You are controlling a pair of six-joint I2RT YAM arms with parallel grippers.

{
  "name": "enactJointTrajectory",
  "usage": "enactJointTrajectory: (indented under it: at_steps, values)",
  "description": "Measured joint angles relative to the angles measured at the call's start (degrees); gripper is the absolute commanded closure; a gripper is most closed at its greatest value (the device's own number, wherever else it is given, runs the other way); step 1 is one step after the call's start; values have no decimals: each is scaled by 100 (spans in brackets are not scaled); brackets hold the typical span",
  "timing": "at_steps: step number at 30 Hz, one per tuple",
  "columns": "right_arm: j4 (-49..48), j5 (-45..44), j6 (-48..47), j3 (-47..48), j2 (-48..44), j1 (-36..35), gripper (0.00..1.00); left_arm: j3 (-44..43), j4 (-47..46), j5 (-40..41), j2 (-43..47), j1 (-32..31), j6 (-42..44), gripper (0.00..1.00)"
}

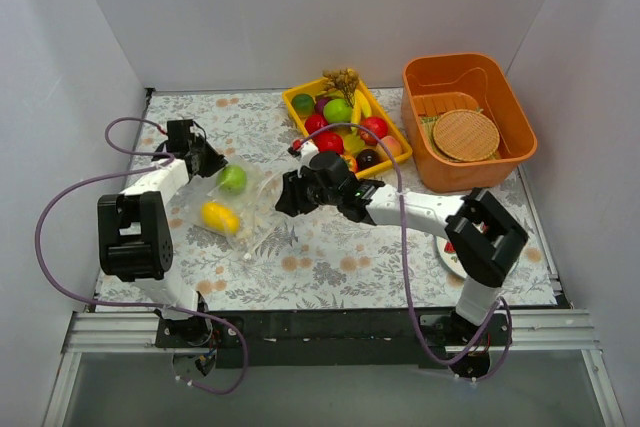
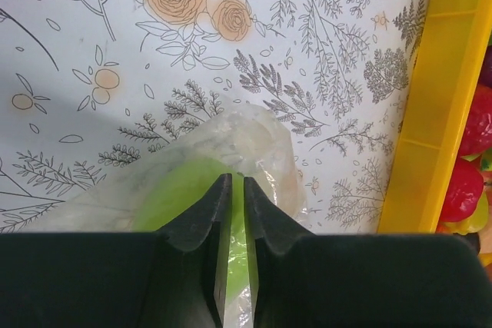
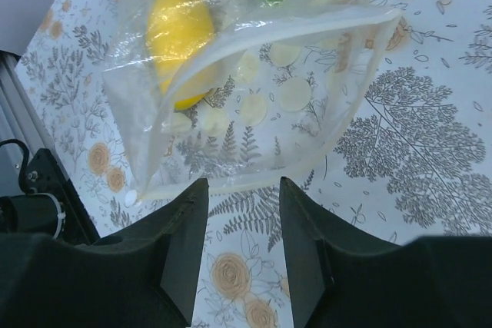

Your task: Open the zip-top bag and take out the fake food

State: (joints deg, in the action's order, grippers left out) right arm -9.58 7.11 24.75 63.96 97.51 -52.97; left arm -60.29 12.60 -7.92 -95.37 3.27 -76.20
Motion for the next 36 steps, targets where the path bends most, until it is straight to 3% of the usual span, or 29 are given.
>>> enactJointTrajectory:
  at_steps: [7, 19, 22, 26, 27, 29, 36]
  values:
    - [-424, 201, 302, 378, 1062, -144, 50, 501, -236, -24, 33, -22, -72, 92]
    - [-754, 188, 501, 396, 1255, -352, 33, 1652, -522, -170, 693, -533, -446, 95]
    - [-743, 116, 511, 396, 1255, -380, 37, 1773, -551, -199, 977, -662, -516, 95]
    - [-839, -31, 553, 214, 1211, -420, 66, 1794, -540, -223, 1287, -686, -566, 95]
    - [-863, -74, 570, 79, 1152, -448, 69, 1794, -520, -203, 1360, -686, -564, 95]
    - [-846, -199, 605, -251, 973, -503, 73, 1788, -461, -142, 1488, -686, -542, 96]
    - [-907, -345, 627, -496, 660, -896, 72, 1386, 146, 330, 1781, -688, -420, 99]
